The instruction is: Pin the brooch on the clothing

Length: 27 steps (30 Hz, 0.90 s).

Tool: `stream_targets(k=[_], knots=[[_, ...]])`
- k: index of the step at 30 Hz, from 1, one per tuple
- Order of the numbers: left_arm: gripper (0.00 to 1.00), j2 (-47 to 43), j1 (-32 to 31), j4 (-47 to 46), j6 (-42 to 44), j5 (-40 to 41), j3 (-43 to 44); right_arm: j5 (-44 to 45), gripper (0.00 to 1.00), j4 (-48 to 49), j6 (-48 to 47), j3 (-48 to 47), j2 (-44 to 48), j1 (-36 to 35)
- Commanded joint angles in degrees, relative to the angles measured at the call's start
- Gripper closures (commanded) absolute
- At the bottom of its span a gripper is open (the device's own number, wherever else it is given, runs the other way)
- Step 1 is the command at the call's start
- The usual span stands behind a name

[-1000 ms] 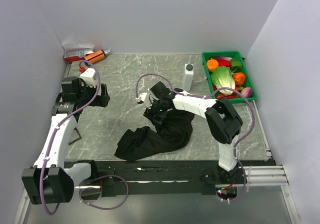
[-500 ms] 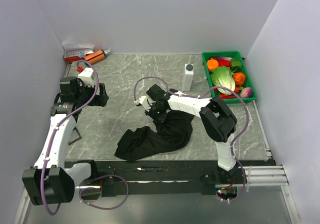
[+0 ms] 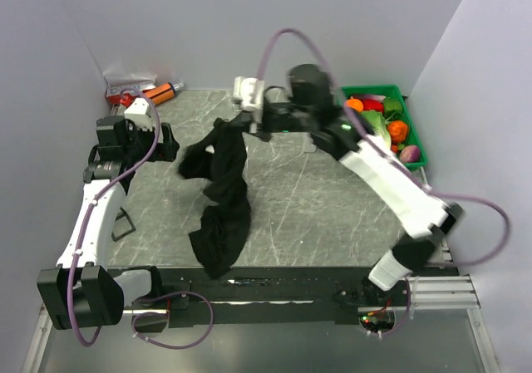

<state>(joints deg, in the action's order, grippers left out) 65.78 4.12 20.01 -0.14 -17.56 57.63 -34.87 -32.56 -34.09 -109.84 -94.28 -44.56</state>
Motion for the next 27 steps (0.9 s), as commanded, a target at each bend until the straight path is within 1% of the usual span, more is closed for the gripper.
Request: stream_targets(k=[1, 3, 4, 6, 7, 9, 10, 11, 12, 13, 14, 15, 16, 18, 19, 20, 21, 22, 23, 24, 25, 26, 27], knots=[[0.01, -0.91, 0.45, -4.19, -1.44, -0.1, 3.02, 0.33, 1.0, 0.04, 1.9, 6.52, 9.71, 4.46], [0.01, -1.44, 0.45, -5.07, -1.44, -0.45, 2.23, 1.21, 1.0, -0.58, 4.71, 12.17, 14.72, 8.15], [0.01, -1.62, 0.45, -5.33, -1.53, -0.8, 1.79, 1.04, 1.0, -0.75, 8.47, 17.76, 16.04, 13.3], [0.01, -1.79, 0.54, -5.86, -1.96, -1.68, 0.39, 0.42, 1.0, -2.94, 10.35, 23.68, 20.0, 17.73], [0.01, -1.71, 0.54, -5.86, -2.14, -2.3, -0.05, 1.12, 1.0, -3.21, 11.4, 31.02, 21.49, 21.14], [0.0, -1.71, 0.54, -6.03, -2.67, -3.61, -1.55, 1.47, 1.0, -5.05, 11.33, 38.7, 26.32, 24.76], [0.01, -1.62, 0.63, -5.95, -2.58, -4.14, -1.99, 1.82, 1.0, -5.84, 8.71, 46.57, 29.04, 26.61], [0.01, -1.62, 0.63, -5.86, -1.97, -5.89, -2.51, 2.78, 0.95, -6.81, 6.95, 49.95, 30.02, 26.89], [0.0, -1.44, 0.54, -5.6, -1.71, -6.6, -2.61, 4.27, 0.78, -8.21, 5.54, 52.86, 30.99, 27.15], [0.01, -1.18, 0.54, -4.81, -1.36, -7.39, -2.61, 4.37, 0.74, -8.66, 3.17, 56.63, 32.83, 27.41], [0.01, -0.83, 0.63, -4.11, -0.48, -8.18, -2.26, 3.94, 0.69, -9.1, 2.19, 57.19, 33.8, 27.5], [0.01, 0.39, 0.54, -2.8, 2.05, -9.93, -1.82, 2.28, 0.61, -9.1, 1.49, 56.67, 34.77, 27.42], [0.01, 1.01, 0.54, 0.35, 3.47, -10.64, -1.29, 1.05, 0.57, -8.67, -0.44, 56.32, 36.78, 27.16], [0.01, 2.85, 0.54, 3.71, 9.52, -12.14, -0.32, 1.47, 0.53, -6.83, -3.25, 56.23, 38.64, 22.87], [0.01, 3.3, 0.54, 6.5, 11.72, -12.32, -0.23, 3.13, 0.52, -4.73, -7.36, 56.66, 39.69, 20.93], [0.01, 3.56, 0.54, 7.49, 15.75, -12.15, -0.32, 3.67, 0.51, -3.84, -9.4, 57.36, 39.96, 18.56], [0.01, 3.74, 0.45, 8.2, 17.35, -11.88, -0.5, 3.85, 0.51, -2.7, -11.6, 59.11, 39.96, 15.32], [0.01, 3.83, 0.54, 8.72, 18.41, -10.92, -0.76, 3.33, 0.51, -1.3, -15.88, 60.0, 39.18, 13.9], [0.01, 3.66, 0.54, 9.25, 19.73, -10.48, -0.93, 2.45, 0.51, -1.02, -17.92, 60.62, 38.3, 12.75], [0.01, 3.48, 0.54, 9.61, 20.0, -10.13, -0.94, 1.48, 0.52, -1.19, -22.3, 61.15, 37.34, 10.48], [0.01, 3.48, 0.54, 9.78, 20.01, -10.12, -0.94, -0.35, 0.54, -2.67, -24.69, 61.32, 34.98, 9.32], [0.01, 3.39, 0.54, 10.57, 19.92, -10.04, -0.85, -0.81, 0.57, -3.21, -27.24, 61.5, 33.74, 8.27], [0.01, 3.04, 0.54, 11.01, 19.74, -10.12, -0.67, -1.07, 0.59, -3.48, -31.7, 62.46, 31.72, 5.82]])
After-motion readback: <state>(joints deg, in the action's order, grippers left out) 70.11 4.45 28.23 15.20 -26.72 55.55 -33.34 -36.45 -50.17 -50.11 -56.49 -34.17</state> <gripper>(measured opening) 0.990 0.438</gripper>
